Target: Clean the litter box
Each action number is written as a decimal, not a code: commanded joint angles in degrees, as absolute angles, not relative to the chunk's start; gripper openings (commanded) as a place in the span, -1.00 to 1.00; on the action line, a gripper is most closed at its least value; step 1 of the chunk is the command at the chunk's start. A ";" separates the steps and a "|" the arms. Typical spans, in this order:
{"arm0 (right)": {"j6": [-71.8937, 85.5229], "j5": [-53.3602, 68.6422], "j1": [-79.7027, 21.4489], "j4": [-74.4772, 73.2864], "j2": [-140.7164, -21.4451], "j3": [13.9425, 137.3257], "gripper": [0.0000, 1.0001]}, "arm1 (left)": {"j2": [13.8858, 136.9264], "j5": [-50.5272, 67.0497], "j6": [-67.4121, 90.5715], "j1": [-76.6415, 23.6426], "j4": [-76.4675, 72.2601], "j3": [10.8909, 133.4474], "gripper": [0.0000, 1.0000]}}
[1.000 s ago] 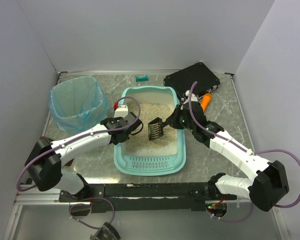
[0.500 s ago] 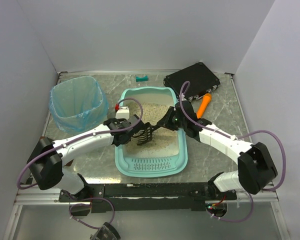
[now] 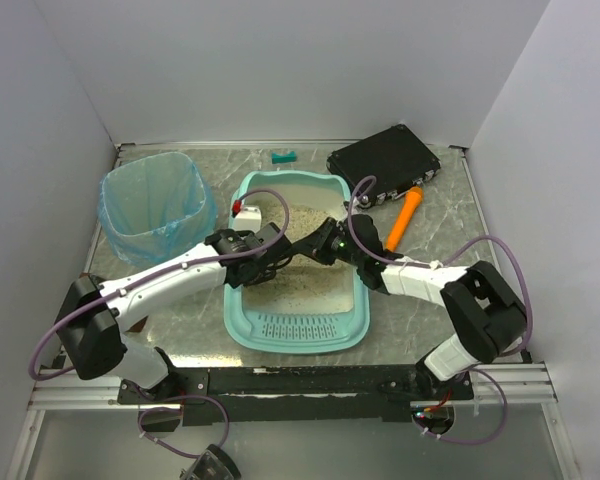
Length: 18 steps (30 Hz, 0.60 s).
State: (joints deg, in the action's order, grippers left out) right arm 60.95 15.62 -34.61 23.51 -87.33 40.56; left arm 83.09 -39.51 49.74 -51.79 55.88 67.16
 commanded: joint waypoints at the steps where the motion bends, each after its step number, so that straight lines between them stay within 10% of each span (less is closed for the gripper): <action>1: 72.07 22.16 -36.83 34.01 -91.15 35.95 -1.00 | 78.49 -39.37 50.97 -54.67 44.47 75.76 -0.98; 18: 73.65 14.24 -29.71 32.35 -75.95 30.94 -1.00 | 72.07 -43.77 60.82 -54.58 46.15 61.97 -0.99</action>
